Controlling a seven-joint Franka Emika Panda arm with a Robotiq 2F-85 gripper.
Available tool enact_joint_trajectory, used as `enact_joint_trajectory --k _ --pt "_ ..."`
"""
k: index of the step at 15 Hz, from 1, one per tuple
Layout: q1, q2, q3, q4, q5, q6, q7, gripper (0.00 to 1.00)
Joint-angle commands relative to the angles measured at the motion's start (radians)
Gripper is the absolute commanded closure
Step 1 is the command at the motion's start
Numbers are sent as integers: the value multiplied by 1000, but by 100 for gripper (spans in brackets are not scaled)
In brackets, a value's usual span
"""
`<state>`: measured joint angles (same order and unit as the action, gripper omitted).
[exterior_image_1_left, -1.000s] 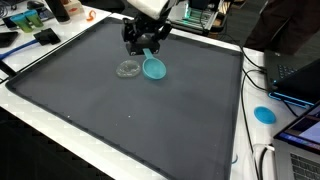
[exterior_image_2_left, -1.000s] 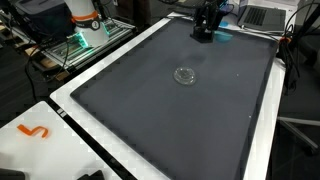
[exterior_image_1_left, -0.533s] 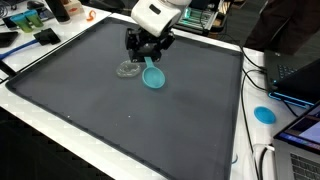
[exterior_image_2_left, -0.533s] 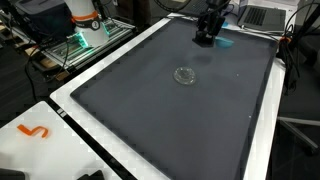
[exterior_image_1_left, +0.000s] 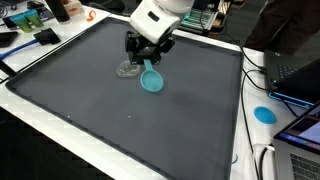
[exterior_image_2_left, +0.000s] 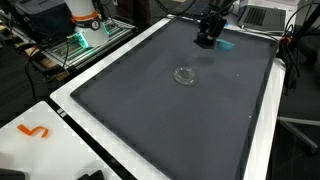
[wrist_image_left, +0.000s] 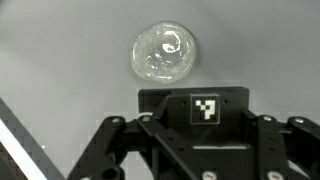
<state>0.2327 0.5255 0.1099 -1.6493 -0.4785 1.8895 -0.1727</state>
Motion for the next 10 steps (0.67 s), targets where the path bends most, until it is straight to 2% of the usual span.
enact_joint_trajectory --k 1,10 --pt "21 26 -14 42 -15 -42 27 69" --pt "21 61 -23 104 -8 -65 26 69"
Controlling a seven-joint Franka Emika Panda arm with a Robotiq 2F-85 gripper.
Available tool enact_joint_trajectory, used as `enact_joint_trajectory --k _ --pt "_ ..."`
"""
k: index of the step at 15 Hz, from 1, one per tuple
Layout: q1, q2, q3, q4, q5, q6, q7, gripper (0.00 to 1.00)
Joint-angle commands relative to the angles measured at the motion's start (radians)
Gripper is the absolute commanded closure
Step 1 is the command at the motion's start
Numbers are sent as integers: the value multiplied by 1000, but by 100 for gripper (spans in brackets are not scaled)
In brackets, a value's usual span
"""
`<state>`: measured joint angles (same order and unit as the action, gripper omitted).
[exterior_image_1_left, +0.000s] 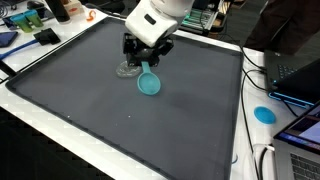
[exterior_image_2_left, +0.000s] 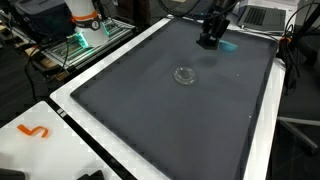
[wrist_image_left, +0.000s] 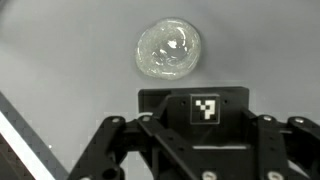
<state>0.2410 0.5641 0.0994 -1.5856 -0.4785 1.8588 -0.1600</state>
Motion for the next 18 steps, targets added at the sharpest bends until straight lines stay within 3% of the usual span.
enact_joint_trajectory --k 1,18 --pt "10 28 -13 51 -5 -38 10 69" --pt "-74 76 -13 203 123 -38 -87 69"
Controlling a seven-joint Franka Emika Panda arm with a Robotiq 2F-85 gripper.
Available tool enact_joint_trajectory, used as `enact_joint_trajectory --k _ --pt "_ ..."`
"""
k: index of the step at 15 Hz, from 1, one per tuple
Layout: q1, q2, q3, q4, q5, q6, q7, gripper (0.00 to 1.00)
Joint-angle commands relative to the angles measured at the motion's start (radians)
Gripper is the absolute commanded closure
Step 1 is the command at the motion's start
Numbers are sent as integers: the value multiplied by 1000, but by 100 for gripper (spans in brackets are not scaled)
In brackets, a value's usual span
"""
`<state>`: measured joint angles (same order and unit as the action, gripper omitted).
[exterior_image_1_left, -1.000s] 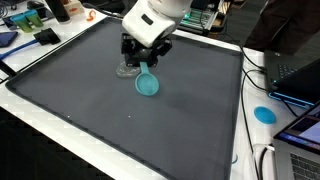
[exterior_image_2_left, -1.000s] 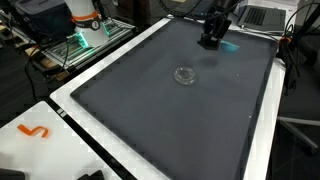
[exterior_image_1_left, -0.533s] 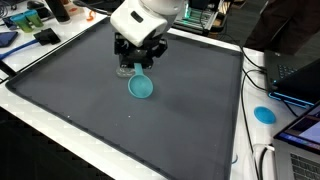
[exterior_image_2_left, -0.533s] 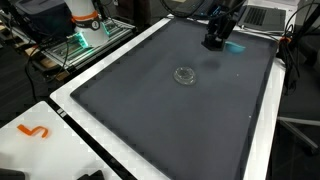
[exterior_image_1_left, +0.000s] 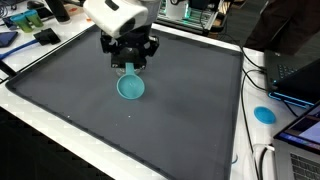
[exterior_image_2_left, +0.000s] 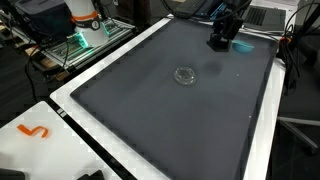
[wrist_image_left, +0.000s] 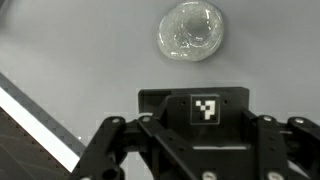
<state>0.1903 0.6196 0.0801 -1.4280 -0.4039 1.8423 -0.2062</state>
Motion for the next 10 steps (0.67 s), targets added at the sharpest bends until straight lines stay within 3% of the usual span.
enact_joint_trajectory --k 1,10 --pt "-30 22 6 54 61 -20 -49 69" --pt "-133 10 18 84 218 -12 -180 69"
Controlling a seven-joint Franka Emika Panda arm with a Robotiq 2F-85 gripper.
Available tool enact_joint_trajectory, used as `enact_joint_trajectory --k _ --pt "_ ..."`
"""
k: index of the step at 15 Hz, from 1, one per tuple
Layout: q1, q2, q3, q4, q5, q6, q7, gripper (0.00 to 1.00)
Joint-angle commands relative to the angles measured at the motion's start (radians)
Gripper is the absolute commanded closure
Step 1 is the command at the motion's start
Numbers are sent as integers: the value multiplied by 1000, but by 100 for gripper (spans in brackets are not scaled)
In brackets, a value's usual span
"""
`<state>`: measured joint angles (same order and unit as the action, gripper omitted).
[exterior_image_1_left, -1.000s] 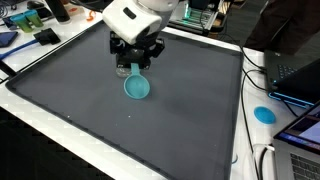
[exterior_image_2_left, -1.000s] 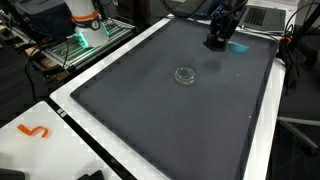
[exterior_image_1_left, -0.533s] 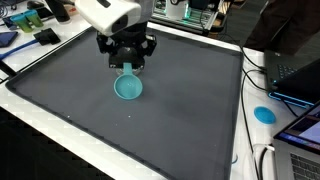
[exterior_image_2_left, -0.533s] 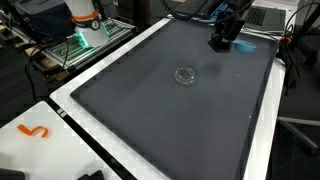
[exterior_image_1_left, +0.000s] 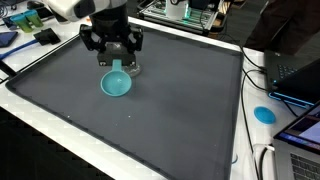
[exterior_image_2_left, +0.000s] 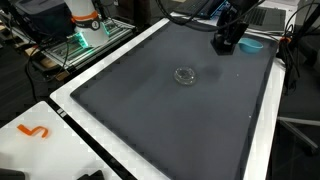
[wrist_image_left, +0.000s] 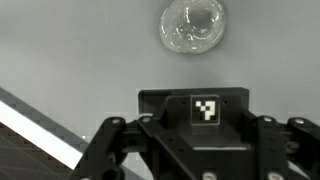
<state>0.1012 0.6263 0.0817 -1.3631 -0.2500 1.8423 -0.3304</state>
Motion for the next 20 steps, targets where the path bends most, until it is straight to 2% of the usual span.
enact_joint_trajectory --k 1,6,12,20 --pt "-56 2 17 19 81 -10 -69 69" --pt "-134 -6 25 15 188 -5 -165 69" --pt "-245 -15 44 -9 342 1 -346 69" --pt "-339 -37 41 -70 508 21 -574 69"
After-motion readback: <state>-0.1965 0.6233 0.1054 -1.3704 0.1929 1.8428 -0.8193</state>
